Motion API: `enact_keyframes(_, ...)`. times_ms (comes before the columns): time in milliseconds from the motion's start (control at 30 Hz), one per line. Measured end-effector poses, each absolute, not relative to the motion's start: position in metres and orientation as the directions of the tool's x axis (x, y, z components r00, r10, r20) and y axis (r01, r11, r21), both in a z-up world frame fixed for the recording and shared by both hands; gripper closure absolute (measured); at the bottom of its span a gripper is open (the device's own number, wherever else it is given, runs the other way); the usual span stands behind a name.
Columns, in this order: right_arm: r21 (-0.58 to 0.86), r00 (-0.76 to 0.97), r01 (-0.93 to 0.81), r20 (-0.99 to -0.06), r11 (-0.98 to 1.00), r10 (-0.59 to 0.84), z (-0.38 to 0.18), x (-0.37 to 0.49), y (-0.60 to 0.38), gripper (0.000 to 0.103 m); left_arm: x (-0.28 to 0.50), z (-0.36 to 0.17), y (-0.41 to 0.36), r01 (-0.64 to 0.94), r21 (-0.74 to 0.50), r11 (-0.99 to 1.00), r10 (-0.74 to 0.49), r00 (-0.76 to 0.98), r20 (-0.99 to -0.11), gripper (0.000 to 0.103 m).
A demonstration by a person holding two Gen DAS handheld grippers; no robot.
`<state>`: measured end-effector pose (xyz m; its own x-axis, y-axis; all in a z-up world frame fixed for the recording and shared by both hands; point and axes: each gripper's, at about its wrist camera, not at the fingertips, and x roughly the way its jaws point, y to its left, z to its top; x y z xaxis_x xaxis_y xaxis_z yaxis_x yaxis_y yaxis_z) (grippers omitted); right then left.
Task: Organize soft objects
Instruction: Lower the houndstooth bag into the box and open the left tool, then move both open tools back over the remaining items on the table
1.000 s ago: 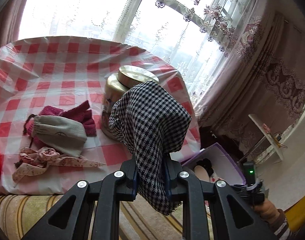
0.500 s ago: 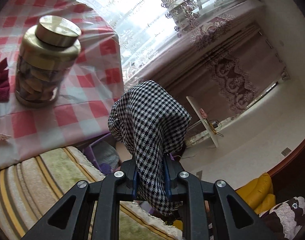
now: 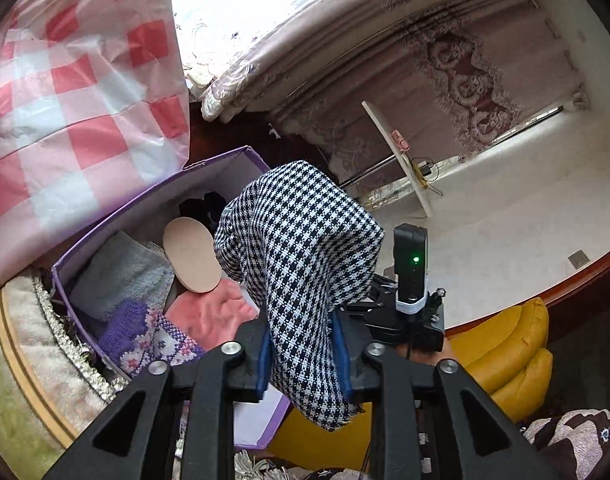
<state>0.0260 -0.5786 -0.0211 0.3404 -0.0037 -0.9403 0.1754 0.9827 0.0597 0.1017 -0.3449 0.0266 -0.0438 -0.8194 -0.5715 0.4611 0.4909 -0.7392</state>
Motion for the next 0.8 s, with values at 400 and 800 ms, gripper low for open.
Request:
enact_keyframes(400, 0.096, 0.327, 0.136, -0.944, 0.986, 0.047, -0.038, 0.03, -0.574, 0.023, 0.111, -0.002, -0.345, 0.384, -0.615, 0.689, -0.663, -0.011, -0.749, 0.025)
enact_keyframes(800, 0.117, 0.264, 0.085, -0.96, 0.989, 0.091, -0.067, 0.068, -0.545, 0.023, 0.099, 0.018, -0.306, 0.383, -0.616, 0.688, -0.695, 0.106, -0.711, 0.025)
